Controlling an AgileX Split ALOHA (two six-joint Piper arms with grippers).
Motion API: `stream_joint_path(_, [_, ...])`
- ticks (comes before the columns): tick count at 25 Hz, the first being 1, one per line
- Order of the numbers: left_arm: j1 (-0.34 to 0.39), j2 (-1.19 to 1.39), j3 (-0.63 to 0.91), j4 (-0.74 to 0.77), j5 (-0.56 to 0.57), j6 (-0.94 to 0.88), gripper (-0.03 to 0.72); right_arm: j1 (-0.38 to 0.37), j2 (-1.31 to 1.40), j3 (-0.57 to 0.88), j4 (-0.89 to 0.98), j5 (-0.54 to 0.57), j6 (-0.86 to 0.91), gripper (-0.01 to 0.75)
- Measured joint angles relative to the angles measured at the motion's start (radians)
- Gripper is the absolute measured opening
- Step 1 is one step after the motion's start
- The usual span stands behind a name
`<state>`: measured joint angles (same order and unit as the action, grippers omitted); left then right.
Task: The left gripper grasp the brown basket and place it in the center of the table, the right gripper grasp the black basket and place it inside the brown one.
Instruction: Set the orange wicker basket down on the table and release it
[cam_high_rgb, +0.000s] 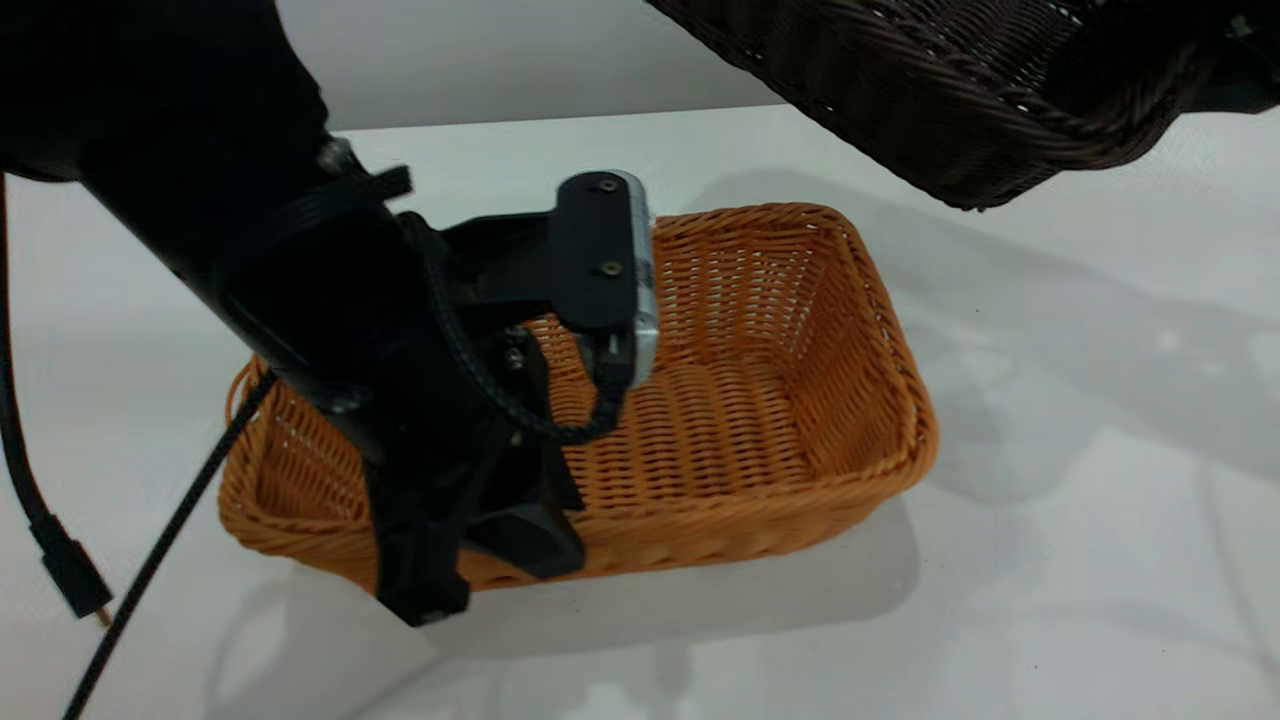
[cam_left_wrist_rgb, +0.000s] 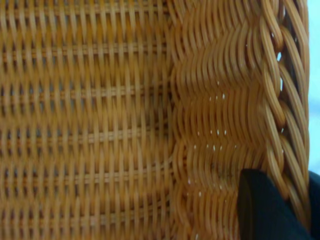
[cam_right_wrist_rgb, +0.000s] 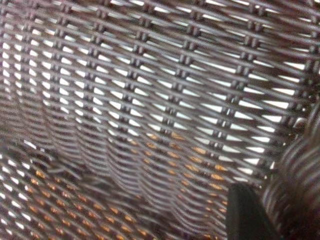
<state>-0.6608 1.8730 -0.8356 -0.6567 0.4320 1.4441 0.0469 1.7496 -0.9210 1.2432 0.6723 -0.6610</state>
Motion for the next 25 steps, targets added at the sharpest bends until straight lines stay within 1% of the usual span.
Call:
stream_joint_path(4, [-0.014,0.018,0.000,0.000,-0.018,0.000,0.134,0.001,0.000,-0.003,-0.049,0.043,-0.008,0.239])
stream_joint_path(11, [-0.014,0.017,0.000,-0.053,-0.061,0.000,0.134,0.001,0.000,-0.004,-0.037,0.030,-0.004,0.238])
stream_joint_path(15, [-0.014,0.007,0.000,-0.053,-0.066,-0.001,0.134,0.001,0.000,-0.004,-0.039,0.032,-0.008,0.238])
stream_joint_path(18, [-0.013,-0.004,0.000,-0.049,-0.059,-0.002,0.134,0.001,0.000,-0.004,-0.039,0.032,-0.007,0.238])
stream_joint_path(21, [-0.012,-0.017,-0.001,-0.046,-0.006,-0.005,0.136,0.001,0.000,-0.004,-0.039,0.032,-0.007,0.238])
stream_joint_path(23, [-0.012,-0.025,-0.005,-0.046,0.007,-0.005,0.169,0.001,0.000,-0.004,-0.039,0.037,-0.007,0.238])
stream_joint_path(25, [-0.012,-0.027,-0.015,-0.051,0.018,-0.005,0.248,0.001,0.000,-0.004,-0.039,0.040,-0.007,0.237])
